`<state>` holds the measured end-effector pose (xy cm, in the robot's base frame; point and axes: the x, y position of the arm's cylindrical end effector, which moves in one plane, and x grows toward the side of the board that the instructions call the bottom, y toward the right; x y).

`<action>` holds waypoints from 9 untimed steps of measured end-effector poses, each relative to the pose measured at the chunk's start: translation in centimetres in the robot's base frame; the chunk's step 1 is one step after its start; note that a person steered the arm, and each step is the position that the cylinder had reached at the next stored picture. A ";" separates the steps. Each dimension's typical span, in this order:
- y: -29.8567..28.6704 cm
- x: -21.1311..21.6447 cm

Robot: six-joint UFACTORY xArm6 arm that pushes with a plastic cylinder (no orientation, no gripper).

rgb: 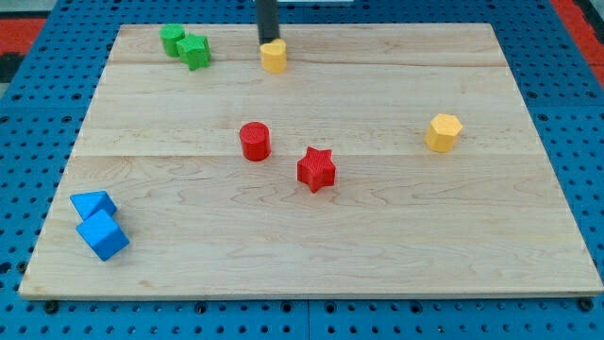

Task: Push the heart to the top of the red circle

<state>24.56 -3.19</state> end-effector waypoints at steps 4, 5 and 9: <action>2.9 4.1; -1.3 4.0; -6.4 15.7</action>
<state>40.25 -9.58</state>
